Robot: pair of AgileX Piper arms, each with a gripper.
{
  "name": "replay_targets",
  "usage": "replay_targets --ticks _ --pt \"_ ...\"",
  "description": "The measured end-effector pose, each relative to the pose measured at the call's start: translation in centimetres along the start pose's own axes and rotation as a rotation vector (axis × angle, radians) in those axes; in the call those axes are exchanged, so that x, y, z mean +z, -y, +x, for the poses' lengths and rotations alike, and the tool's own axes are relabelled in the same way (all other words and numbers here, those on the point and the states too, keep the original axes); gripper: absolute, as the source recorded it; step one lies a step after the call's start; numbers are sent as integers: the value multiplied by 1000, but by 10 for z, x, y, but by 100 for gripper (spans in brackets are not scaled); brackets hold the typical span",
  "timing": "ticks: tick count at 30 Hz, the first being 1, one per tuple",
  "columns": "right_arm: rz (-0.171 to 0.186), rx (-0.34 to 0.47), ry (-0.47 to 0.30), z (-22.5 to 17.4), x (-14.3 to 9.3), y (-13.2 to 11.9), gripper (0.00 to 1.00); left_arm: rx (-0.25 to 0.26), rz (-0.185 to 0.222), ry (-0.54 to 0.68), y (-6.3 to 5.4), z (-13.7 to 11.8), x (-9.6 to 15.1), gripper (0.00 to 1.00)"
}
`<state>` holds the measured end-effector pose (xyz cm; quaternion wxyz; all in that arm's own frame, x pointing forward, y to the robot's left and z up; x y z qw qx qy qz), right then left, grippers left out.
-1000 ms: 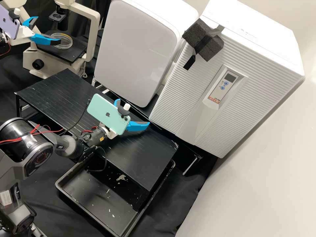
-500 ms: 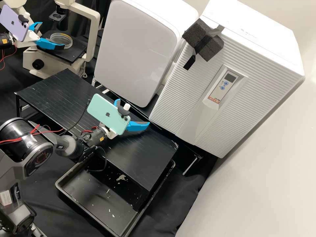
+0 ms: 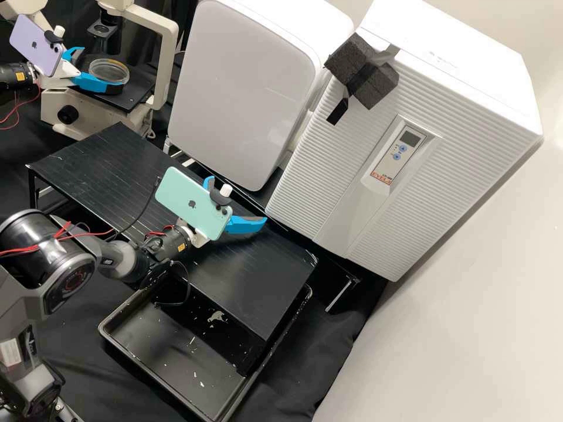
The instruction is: Place the petri dish on the bench
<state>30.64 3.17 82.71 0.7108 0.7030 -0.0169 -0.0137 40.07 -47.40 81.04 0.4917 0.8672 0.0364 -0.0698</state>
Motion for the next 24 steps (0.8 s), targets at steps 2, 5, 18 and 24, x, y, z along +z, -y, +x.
replay_targets --ticks 2,5,18,24 --pt "0 0 0 0 0 0 100 0 -6 0 1 3 0 100" --pt "0 0 0 0 0 0 100 0 -10 0 1 4 -1 100" --pt "0 0 0 0 0 0 100 2 -25 0 0 8 -5 100" --pt "0 0 0 0 0 0 100 3 -35 3 1 14 -7 100"
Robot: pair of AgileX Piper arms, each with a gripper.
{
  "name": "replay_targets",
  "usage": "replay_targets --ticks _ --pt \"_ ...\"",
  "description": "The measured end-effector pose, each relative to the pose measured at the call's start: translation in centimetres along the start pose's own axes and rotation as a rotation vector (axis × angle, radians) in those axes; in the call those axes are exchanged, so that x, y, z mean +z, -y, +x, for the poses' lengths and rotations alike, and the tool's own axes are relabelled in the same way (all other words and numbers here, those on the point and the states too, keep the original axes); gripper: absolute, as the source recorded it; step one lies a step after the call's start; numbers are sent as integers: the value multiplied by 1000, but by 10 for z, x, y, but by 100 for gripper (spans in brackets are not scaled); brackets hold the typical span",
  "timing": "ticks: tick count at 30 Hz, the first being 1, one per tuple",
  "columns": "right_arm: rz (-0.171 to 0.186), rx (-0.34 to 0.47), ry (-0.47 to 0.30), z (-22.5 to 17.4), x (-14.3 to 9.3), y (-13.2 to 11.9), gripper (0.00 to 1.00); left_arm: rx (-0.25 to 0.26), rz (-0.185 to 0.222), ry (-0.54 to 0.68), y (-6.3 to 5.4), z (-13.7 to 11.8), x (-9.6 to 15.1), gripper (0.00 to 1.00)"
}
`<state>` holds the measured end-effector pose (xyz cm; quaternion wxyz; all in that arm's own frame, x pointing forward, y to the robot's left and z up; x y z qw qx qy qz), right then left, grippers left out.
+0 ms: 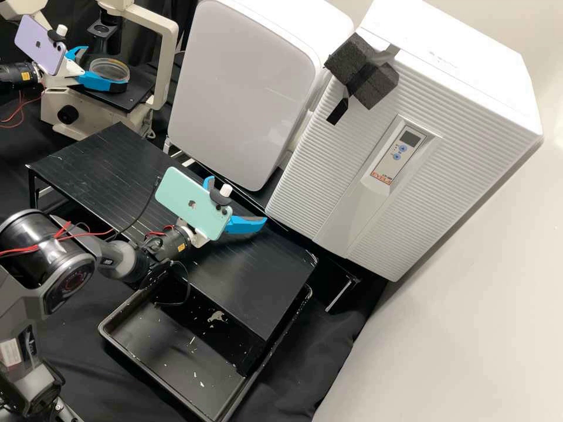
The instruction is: Place the petri dish on the bench
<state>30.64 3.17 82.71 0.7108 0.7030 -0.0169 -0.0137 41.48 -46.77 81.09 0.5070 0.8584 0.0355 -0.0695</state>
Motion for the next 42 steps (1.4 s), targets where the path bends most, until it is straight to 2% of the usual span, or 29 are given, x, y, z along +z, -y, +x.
replay_targets --ticks 2,3,23,42 --pt "0 0 0 0 0 0 100 1 2 6 0 1 1 100" --pt "0 0 0 0 0 0 100 1 1 8 -1 2 1 0" --pt "0 0 0 0 0 0 100 -9 -80 30 0 2 -6 0" --pt "0 0 0 0 0 0 100 -6 -96 33 -1 1 -10 0"
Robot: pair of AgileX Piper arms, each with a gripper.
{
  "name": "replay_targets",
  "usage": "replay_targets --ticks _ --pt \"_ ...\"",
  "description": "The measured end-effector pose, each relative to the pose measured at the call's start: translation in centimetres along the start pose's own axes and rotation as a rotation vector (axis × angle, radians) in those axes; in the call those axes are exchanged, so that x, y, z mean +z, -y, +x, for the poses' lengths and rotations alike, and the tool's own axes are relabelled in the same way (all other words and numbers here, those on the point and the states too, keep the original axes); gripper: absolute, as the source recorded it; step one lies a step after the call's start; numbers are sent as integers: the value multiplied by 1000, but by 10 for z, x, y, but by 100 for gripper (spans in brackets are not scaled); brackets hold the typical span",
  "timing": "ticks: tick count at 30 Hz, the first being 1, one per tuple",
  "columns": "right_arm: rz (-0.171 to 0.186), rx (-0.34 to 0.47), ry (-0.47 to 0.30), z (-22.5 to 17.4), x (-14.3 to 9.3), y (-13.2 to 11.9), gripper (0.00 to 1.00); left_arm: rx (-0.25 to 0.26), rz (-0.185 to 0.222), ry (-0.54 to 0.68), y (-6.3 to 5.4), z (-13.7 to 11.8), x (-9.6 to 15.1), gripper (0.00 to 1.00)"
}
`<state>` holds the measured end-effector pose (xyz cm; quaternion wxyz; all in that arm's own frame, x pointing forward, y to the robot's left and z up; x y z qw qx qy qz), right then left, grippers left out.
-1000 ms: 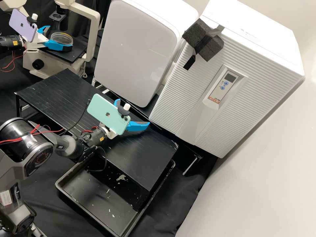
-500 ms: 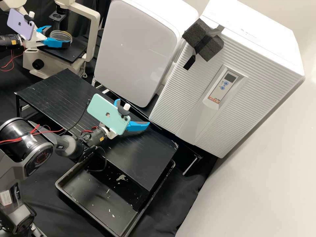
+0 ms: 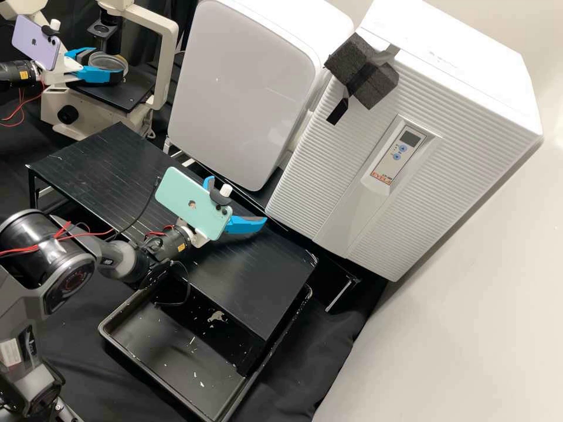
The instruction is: Place the petri dish on the bench
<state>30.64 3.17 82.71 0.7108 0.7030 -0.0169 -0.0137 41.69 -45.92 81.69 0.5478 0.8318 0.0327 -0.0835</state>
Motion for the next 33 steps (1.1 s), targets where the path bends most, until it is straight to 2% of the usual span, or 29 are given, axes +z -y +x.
replay_targets --ticks 15,20,23,27,33 --pt "0 0 0 0 0 0 100 2 4 5 0 -1 -1 0" --pt "0 0 0 0 0 0 100 9 -19 13 2 -4 0 0" --pt "0 0 0 0 0 0 100 16 -22 15 -3 -10 3 0" --pt "0 0 0 0 0 0 100 -5 -32 8 -10 -18 7 0" --pt "0 0 0 0 0 0 100 19 -33 21 -21 -24 12 0"
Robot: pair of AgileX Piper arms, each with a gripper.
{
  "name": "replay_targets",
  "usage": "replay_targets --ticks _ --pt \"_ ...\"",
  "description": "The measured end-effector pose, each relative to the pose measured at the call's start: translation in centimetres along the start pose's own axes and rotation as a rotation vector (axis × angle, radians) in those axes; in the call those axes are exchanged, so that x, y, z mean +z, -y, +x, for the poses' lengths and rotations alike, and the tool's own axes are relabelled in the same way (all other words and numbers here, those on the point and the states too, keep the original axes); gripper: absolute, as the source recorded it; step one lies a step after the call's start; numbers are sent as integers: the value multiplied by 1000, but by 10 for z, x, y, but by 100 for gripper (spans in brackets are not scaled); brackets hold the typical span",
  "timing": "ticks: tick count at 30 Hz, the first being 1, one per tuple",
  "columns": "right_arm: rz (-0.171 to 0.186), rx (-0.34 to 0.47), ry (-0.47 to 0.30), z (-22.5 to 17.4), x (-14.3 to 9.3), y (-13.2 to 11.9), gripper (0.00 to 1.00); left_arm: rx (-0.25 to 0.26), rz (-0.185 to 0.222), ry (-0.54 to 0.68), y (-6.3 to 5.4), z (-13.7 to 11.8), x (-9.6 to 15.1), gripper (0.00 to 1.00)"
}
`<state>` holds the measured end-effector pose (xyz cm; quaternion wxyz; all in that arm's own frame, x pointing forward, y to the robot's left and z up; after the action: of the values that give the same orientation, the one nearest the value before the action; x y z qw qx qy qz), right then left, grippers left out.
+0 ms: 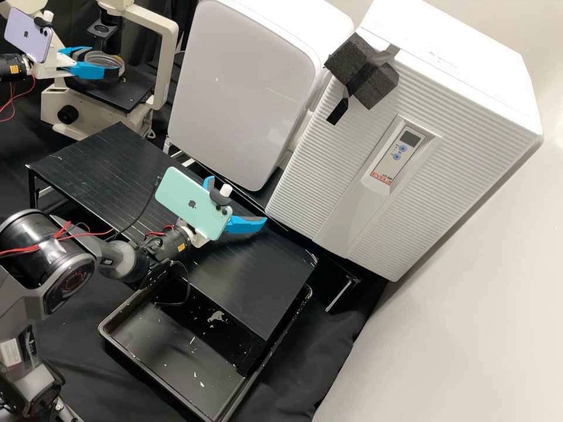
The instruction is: Place the petri dish on the bench
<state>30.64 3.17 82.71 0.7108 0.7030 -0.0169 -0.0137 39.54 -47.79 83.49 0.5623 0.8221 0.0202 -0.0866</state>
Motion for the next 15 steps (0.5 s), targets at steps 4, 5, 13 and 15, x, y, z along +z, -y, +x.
replay_targets --ticks 4,5,13,15 --pt "0 0 0 0 0 0 100 -4 -7 -2 1 -2 0 0" --pt "0 0 0 0 0 0 100 -8 -8 -3 2 -3 0 0" --pt "0 0 0 0 0 0 100 -18 -21 -8 6 -4 -2 0" --pt "0 0 0 0 0 0 100 -25 -22 -9 7 -8 -1 0"
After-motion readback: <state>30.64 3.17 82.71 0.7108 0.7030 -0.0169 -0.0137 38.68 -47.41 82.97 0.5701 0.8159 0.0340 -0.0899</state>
